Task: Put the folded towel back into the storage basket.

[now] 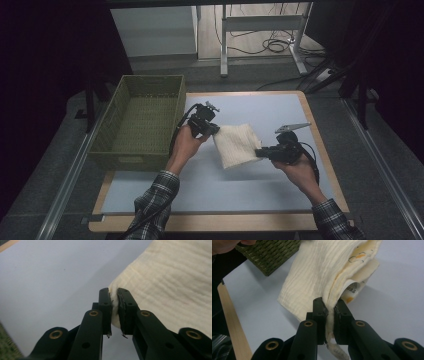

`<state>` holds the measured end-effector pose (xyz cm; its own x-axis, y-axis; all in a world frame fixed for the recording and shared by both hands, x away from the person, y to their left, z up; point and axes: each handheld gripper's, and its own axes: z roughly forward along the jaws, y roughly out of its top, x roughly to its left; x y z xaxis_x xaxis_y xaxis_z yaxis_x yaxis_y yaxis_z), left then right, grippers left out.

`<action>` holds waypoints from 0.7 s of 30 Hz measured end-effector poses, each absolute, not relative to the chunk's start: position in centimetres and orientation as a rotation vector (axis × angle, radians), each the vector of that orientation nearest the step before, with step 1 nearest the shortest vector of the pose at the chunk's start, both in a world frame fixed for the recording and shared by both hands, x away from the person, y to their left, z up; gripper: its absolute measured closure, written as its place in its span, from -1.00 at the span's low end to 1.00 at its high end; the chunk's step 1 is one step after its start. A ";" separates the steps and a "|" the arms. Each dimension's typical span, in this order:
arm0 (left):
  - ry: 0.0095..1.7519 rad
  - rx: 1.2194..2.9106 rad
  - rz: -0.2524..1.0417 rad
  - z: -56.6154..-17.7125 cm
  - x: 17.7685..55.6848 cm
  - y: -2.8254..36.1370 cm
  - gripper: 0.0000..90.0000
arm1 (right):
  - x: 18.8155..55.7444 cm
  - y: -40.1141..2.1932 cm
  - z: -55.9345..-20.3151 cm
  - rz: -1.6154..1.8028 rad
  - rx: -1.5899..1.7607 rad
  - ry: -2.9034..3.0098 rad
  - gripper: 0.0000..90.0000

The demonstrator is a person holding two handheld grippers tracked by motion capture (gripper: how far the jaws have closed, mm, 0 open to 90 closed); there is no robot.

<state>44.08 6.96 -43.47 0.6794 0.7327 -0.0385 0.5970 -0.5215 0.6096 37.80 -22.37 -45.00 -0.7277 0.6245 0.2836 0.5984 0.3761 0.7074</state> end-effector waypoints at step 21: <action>1.095 2.286 0.375 -39.4 44.1 13.3 0.81 | 40.0 -16.5 -42.9 1.374 1.068 2.626 0.81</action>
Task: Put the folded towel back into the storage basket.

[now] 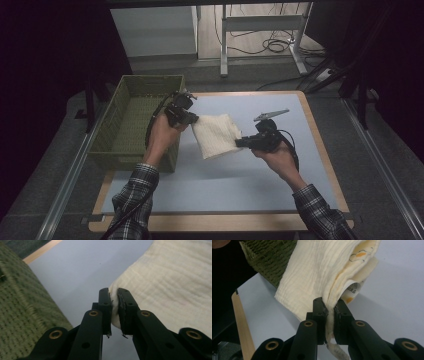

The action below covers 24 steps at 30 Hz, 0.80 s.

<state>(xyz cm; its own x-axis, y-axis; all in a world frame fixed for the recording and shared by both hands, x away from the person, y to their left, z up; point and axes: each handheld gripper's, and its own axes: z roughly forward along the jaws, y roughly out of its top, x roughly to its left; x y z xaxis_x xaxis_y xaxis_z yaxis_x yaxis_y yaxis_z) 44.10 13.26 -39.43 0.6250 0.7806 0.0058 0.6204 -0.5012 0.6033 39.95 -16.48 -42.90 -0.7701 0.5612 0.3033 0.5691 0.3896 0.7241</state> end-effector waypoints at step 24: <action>1.211 2.193 0.523 -34.6 43.5 20.3 0.82 | 42.1 -9.5 -39.4 -1.427 -0.984 -2.592 0.81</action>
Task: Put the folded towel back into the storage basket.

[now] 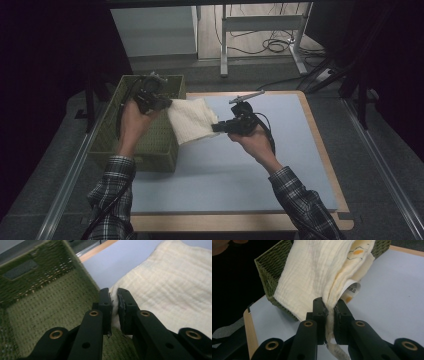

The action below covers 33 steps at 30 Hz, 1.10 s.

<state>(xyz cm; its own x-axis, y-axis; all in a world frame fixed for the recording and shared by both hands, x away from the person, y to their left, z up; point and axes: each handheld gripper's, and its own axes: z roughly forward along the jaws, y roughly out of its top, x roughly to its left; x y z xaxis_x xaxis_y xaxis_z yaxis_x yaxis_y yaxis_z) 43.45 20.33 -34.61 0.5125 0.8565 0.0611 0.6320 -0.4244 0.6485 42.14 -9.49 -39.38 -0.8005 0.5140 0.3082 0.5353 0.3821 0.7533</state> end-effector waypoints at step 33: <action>1.431 2.113 0.696 -36.1 41.0 30.5 0.82 | 41.1 5.0 -41.0 -1.388 -0.914 -2.608 0.81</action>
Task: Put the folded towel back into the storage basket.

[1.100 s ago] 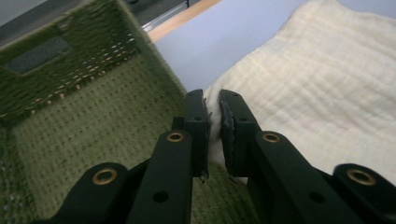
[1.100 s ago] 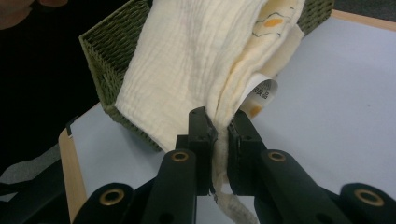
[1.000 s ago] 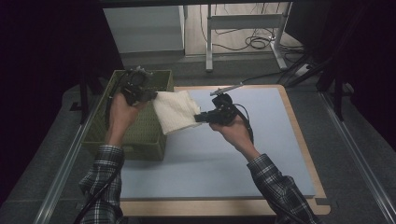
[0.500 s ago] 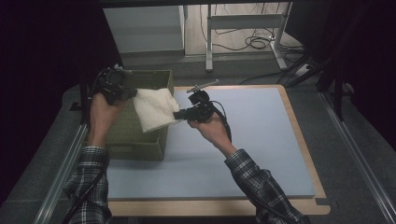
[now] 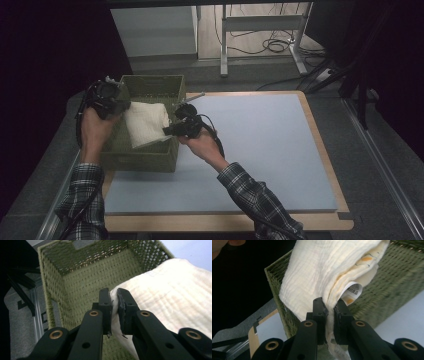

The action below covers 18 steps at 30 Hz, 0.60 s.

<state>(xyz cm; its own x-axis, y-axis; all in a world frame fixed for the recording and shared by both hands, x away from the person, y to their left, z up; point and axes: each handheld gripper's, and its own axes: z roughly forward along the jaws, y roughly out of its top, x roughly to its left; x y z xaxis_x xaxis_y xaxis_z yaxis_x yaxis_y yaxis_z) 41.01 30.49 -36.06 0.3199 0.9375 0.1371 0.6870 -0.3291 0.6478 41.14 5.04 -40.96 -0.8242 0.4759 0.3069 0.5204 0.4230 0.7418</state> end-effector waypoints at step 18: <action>1.428 2.061 0.688 -40.5 40.9 32.5 0.81 | 40.1 10.3 -43.4 -1.243 -0.952 -2.671 0.79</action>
